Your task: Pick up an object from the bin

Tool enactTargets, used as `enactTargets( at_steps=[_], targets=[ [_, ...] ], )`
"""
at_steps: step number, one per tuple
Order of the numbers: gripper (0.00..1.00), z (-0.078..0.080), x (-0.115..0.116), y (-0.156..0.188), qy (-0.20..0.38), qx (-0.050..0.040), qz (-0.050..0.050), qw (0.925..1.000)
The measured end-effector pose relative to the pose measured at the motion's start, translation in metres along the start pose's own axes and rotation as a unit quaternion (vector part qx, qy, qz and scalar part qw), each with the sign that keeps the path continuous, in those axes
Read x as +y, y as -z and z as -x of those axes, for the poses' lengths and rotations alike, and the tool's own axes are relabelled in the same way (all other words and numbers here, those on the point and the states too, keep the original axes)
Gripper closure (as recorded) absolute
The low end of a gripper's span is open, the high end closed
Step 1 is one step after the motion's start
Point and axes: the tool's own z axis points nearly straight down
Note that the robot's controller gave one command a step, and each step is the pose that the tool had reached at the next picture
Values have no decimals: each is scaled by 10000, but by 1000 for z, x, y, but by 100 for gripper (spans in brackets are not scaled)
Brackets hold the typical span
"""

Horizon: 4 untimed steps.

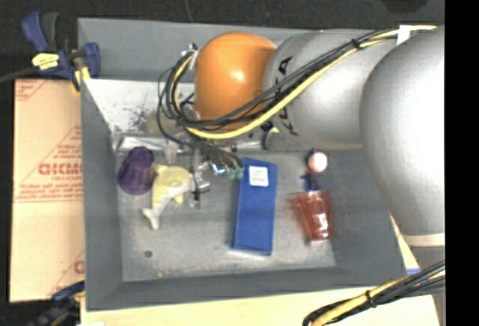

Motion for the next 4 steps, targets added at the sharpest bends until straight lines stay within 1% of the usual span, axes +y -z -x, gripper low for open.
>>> enactTargets(
  at_steps=[1,2,3,4],
  targets=[
    [0,6,5,-34,1137,-2,-7,9935],
    [0,8,6,-81,966,-10,-23,9953],
    [100,8,-1,-78,1599,-29,-4,9871],
    [100,8,-1,-78,1591,-31,-2,9873]
  ],
)
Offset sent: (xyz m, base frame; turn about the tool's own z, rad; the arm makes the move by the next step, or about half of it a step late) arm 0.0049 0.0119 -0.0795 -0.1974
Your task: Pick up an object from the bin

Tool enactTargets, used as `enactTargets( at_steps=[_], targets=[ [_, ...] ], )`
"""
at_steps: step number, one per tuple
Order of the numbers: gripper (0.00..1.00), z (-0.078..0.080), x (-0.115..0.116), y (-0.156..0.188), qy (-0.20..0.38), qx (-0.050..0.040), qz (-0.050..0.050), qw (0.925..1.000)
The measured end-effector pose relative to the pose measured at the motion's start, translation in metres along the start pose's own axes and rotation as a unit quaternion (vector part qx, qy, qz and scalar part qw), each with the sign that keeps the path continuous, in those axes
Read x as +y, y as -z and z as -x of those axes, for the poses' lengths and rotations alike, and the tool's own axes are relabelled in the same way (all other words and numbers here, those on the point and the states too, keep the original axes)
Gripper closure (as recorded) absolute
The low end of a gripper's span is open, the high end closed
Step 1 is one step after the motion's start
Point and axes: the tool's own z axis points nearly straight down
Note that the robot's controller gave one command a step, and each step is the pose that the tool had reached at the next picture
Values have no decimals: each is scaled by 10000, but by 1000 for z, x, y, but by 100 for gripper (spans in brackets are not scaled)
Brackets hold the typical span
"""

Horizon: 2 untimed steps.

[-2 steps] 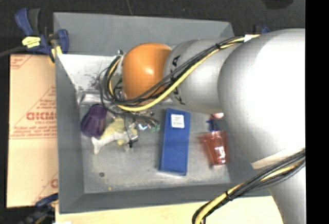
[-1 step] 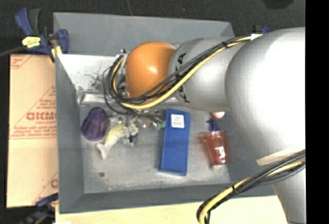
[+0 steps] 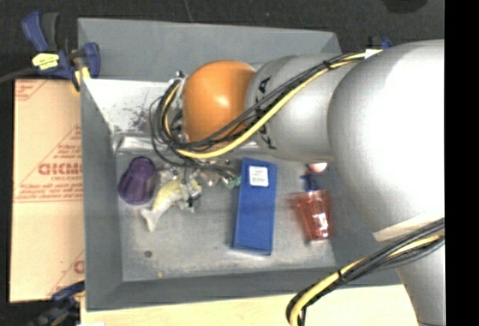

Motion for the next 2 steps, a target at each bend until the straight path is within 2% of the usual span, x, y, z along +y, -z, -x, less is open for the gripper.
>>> enactTargets(
  at_steps=[2],
  targets=[
    [100,1,0,8,-32,-31,6,10000]
  ],
)
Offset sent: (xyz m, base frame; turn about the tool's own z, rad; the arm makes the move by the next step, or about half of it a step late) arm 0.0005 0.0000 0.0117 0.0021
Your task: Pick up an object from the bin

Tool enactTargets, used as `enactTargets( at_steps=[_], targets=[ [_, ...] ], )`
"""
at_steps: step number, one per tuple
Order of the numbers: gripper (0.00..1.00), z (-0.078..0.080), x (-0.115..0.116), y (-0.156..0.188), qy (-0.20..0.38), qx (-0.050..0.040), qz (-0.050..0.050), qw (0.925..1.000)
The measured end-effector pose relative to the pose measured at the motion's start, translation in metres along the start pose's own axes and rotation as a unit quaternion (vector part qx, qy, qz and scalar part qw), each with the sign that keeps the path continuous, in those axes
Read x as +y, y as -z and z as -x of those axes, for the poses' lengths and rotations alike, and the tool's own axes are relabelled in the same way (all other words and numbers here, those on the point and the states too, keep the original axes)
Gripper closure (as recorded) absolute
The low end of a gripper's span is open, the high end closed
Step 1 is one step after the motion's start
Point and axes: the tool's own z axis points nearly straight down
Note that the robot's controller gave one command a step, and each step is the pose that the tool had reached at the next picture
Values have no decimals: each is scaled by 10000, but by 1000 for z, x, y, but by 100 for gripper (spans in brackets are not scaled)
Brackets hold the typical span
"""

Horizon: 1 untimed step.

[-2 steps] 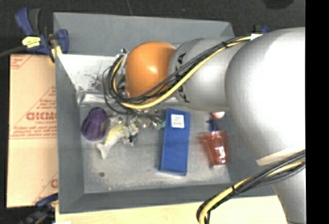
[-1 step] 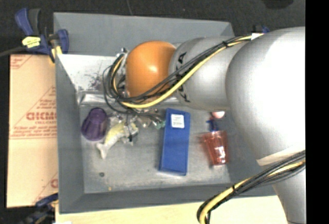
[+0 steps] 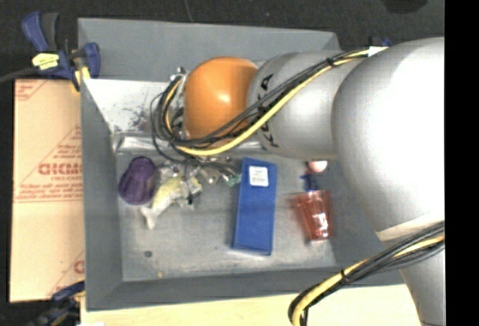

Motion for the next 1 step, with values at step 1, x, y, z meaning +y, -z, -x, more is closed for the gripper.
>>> enactTargets(
  at_steps=[1],
  targets=[
    [100,1,0,6,-15,-18,1,10000]
  ],
)
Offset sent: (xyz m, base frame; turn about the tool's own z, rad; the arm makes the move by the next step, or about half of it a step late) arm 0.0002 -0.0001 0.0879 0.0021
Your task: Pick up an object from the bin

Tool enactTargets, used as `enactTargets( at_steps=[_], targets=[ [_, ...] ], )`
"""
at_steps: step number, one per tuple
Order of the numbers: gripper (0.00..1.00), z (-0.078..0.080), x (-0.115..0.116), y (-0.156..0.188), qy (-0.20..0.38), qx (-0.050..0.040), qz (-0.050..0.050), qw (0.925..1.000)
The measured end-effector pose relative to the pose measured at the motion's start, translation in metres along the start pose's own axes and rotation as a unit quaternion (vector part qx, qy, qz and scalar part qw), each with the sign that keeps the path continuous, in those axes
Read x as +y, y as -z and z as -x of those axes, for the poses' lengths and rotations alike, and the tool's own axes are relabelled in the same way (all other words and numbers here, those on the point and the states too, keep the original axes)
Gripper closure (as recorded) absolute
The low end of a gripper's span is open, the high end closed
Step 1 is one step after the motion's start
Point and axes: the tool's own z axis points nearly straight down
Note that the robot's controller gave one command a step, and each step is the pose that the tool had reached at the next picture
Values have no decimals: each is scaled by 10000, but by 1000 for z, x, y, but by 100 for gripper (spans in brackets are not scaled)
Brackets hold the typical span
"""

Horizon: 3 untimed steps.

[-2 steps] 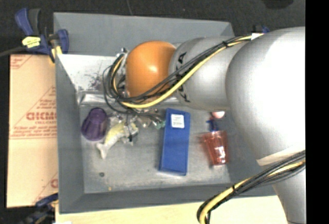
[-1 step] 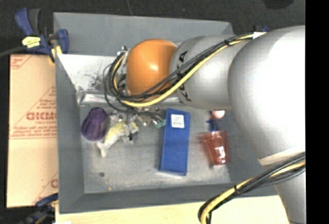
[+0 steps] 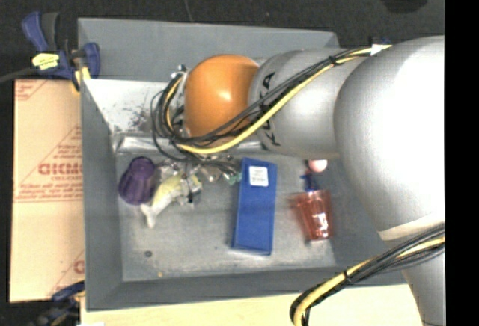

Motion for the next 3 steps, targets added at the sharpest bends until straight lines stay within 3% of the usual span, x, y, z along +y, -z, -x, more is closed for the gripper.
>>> enactTargets(
  at_steps=[1,2,3],
  targets=[
    [100,-2,0,36,-19,46,13,10000],
    [100,0,-1,62,-43,5,-3,10000],
    [100,0,-1,63,-50,5,2,10000]
  ],
)
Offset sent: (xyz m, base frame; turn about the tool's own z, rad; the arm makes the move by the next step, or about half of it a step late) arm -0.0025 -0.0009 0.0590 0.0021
